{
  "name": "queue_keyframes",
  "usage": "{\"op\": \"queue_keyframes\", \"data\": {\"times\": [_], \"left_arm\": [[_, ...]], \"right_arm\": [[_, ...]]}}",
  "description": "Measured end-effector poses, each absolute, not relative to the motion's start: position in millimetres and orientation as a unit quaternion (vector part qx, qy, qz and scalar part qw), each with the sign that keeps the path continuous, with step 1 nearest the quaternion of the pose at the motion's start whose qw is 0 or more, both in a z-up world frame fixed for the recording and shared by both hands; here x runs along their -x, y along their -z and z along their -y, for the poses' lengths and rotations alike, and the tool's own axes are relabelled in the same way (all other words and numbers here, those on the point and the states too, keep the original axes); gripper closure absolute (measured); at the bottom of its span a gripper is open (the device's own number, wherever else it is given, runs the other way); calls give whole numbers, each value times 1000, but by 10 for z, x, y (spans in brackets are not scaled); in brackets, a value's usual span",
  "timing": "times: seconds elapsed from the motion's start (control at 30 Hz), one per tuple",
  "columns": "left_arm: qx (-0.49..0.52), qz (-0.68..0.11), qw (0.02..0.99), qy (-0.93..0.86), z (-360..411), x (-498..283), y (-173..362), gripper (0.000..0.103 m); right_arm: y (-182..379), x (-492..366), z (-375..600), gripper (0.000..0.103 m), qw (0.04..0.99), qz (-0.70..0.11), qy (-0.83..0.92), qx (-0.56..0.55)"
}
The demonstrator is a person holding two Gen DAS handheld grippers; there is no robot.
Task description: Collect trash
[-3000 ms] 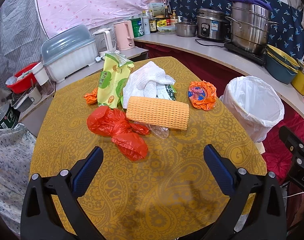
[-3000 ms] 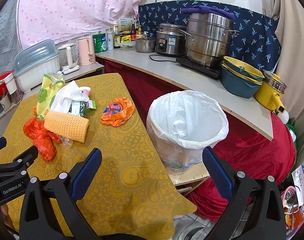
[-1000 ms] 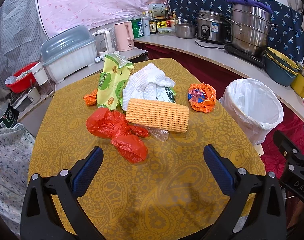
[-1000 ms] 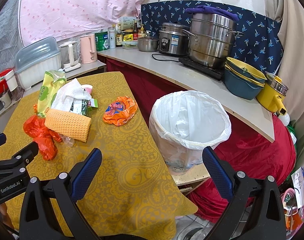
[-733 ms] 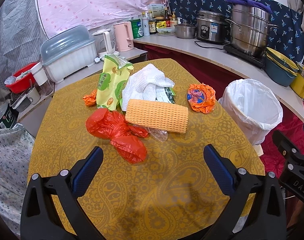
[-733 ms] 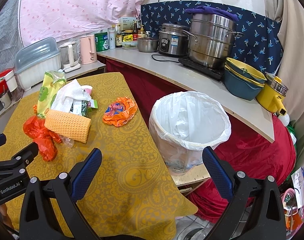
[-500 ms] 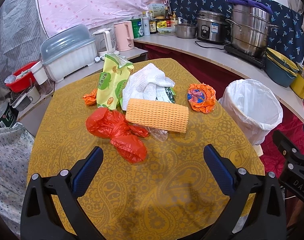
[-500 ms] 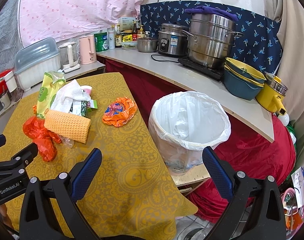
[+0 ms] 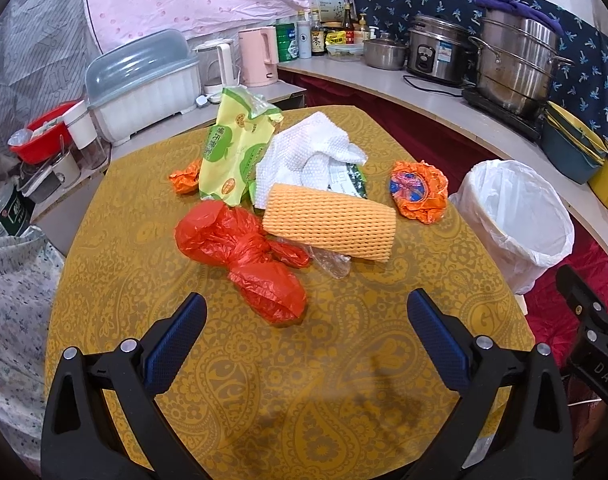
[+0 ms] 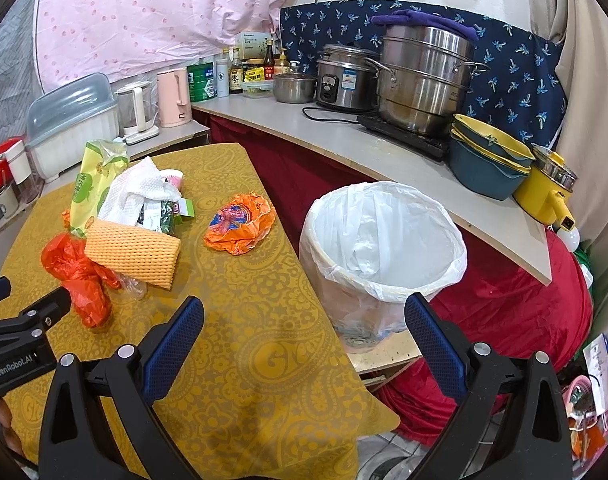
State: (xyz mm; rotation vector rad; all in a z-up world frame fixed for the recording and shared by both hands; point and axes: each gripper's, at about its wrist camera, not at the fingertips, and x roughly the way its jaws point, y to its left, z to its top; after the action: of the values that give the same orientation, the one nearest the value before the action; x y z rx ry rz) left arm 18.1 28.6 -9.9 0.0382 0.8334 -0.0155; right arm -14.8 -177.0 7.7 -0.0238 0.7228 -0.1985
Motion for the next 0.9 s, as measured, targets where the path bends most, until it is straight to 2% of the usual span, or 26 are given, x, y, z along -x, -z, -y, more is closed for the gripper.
{"op": "queue_keyframes", "data": {"times": [0.23, 0.7, 0.9], "left_arm": [[9, -426, 904, -23, -644, -470, 257, 7], [111, -464, 877, -62, -1477, -1286, 675, 7], [135, -488, 861, -48, -1507, -1454, 926, 8]], "right_arm": [[76, -164, 1679, 7, 930, -359, 84, 2], [506, -1558, 1558, 7, 922, -376, 66, -56], [829, -1993, 1599, 14, 908, -403, 79, -80]]}}
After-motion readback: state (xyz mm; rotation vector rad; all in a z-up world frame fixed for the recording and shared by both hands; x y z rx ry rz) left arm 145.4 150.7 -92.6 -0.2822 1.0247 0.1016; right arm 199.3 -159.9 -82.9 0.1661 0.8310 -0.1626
